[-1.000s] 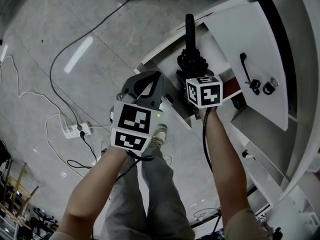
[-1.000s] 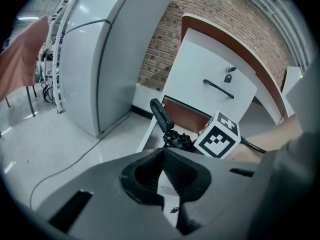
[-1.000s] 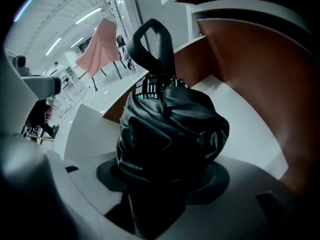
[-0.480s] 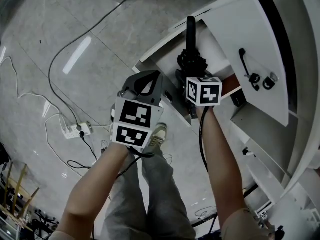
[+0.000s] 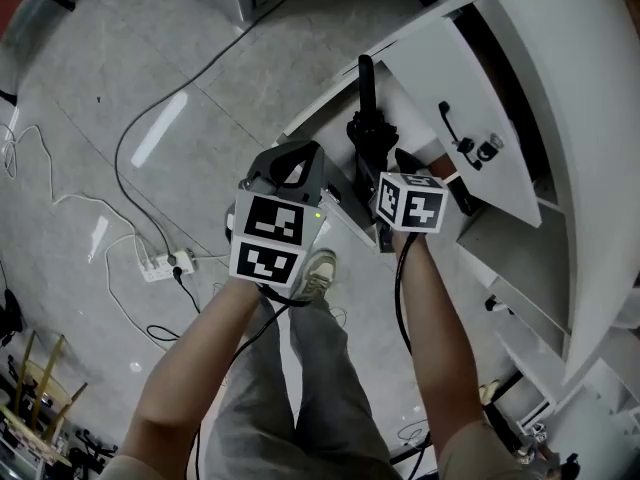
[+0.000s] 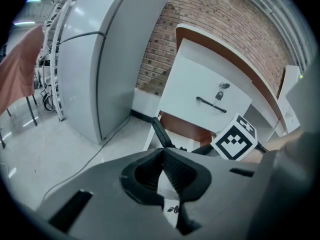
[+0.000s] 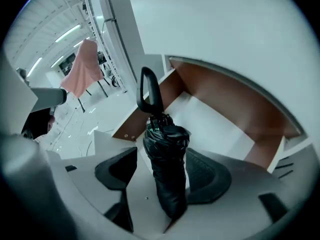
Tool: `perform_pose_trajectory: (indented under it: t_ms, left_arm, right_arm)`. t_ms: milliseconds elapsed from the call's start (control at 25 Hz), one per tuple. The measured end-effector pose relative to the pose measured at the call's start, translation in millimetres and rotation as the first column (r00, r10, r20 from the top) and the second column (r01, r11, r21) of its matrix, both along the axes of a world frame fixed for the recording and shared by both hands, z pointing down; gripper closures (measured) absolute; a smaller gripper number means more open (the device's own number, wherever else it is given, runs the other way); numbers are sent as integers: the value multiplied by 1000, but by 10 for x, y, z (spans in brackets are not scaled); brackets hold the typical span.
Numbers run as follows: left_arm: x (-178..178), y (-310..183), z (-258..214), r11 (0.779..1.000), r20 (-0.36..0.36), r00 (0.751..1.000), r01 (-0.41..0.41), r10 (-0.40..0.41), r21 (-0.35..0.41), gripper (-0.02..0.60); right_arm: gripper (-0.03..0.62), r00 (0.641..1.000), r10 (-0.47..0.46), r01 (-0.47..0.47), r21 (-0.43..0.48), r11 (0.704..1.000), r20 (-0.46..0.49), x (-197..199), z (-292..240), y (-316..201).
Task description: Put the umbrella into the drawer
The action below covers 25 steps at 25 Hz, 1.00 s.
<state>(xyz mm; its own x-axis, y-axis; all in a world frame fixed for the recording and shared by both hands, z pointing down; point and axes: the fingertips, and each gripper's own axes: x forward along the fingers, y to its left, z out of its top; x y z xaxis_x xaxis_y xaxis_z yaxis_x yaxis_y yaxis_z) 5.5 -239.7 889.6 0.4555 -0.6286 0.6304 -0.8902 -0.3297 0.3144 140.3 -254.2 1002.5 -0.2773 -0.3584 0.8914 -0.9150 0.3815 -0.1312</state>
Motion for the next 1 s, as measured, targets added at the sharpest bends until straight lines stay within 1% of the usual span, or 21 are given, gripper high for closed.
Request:
perform_pose_trajectory:
  t_ms: [240,400,480,560,680,760,800,840,880,1000]
  left_arm:
    - [-75,-71,-721,998,26,999,-28,26,58,574]
    - [-115,-28,-1251,993,58,997,-65,60,100,574]
    - [-141,13,-1516,987,91,992,-97,86,125,574]
    - [-170,42,-1773,983,108,989,-117,103,141,574]
    - [-214,69,-2166,979,110,988,-122,105,162,574]
    - [-225,85,-2435,977,108,989,-118,100,179,574]
    - [-222,96,-2573,975,106,990,-116,98,187,574]
    - [-214,110,-2714,974,104,990,-115,96,195,574]
    - [-204,127,-2854,973,102,990,-113,94,203,574]
    - [-177,179,-3266,967,94,992,-108,89,229,574]
  right_arm:
    - [299,997,46,-50,70,996,60,-57,-873,-42]
    - [364,992,79,-92,132,987,100,-64,-1536,-25]
    - [410,991,74,-92,165,982,110,-111,-1861,24]
    - [439,991,68,-91,206,974,115,-159,-2196,58]
    - [475,984,96,-132,249,959,152,-194,-2706,91]
    - [483,975,129,-175,266,948,182,-183,-3050,103]
    - [497,970,147,-198,275,941,196,-165,-3227,107]
    - [525,965,160,-217,283,934,209,-148,-3407,114]
    - [548,961,165,-227,292,929,221,-138,-3586,125]
    - [559,962,136,-212,335,918,236,-154,-4118,172]
